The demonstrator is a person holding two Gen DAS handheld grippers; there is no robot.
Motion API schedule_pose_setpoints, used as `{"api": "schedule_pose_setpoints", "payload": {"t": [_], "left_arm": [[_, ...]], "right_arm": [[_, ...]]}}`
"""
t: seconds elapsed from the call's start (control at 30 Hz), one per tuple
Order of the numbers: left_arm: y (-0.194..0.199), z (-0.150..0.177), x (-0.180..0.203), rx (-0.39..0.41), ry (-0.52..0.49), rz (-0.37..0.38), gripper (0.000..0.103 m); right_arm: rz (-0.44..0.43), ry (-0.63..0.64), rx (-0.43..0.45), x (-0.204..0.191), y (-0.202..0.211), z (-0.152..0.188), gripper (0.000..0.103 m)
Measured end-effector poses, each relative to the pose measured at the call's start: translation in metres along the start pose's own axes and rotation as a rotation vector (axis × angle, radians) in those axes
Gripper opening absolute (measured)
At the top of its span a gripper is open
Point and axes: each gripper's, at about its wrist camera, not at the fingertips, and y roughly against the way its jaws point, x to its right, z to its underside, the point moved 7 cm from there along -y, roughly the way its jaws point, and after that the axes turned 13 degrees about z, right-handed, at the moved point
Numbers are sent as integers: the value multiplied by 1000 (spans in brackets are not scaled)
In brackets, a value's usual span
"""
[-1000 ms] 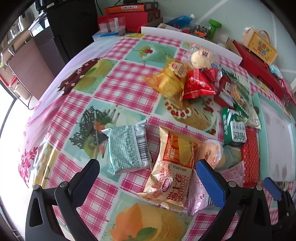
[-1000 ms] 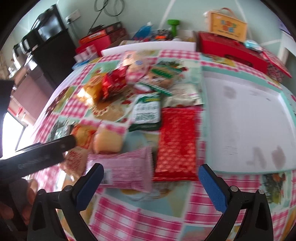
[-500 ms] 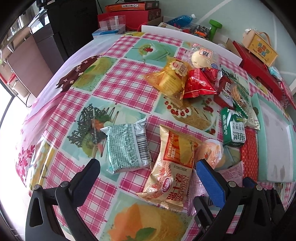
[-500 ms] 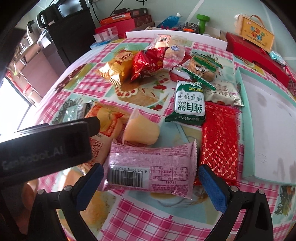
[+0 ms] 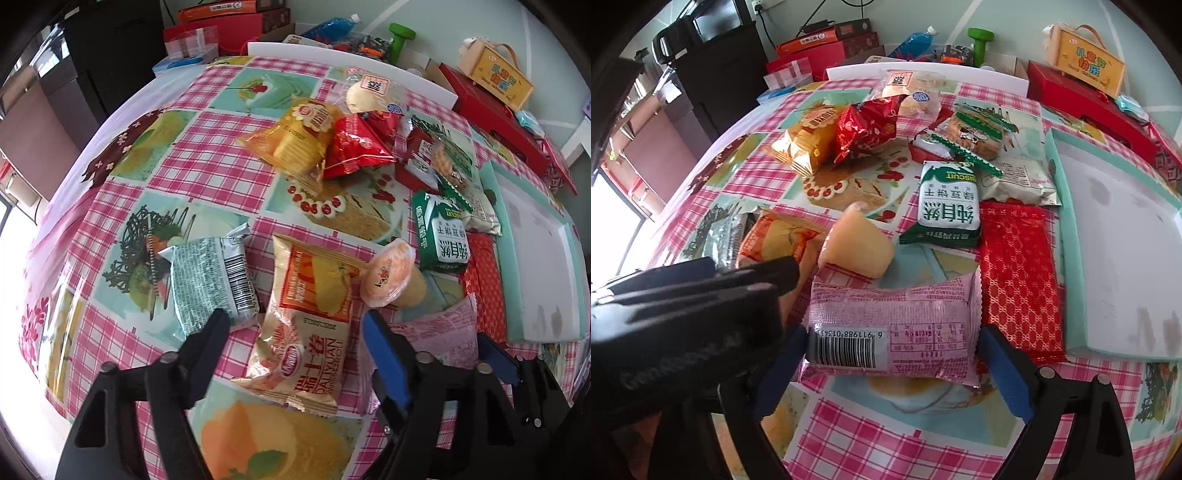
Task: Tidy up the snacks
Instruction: 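Grasp the pink wrapped bread with the right tool while the left tool grasps the yellow Swiss roll bag, then carry both snacks into the white tray and open both tools to release them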
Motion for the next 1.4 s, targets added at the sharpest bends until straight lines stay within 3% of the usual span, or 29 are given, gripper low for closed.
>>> {"api": "schedule_pose_setpoints", "payload": {"t": [0.1, 0.2, 0.6, 0.97, 1.1, 1.4], "left_arm": [[-1, 0, 3, -2, -10, 7, 60], [-2, 0, 4, -7, -13, 17, 55], [-19, 4, -2, -61, 41, 71, 55], [-25, 0, -11, -50, 85, 105, 55], [-19, -1, -20, -41, 106, 110, 45], [1, -2, -20, 3, 105, 131, 42]], "right_arm": [[-9, 11, -9, -4, -4, 0, 94], [-7, 26, -11, -7, -6, 0, 94], [11, 59, -16, -14, -15, 1, 94], [31, 72, 2, -18, -18, 0, 92], [20, 71, 8, -19, -15, -1, 86], [-1, 53, 11, -12, -7, 0, 81]]}}
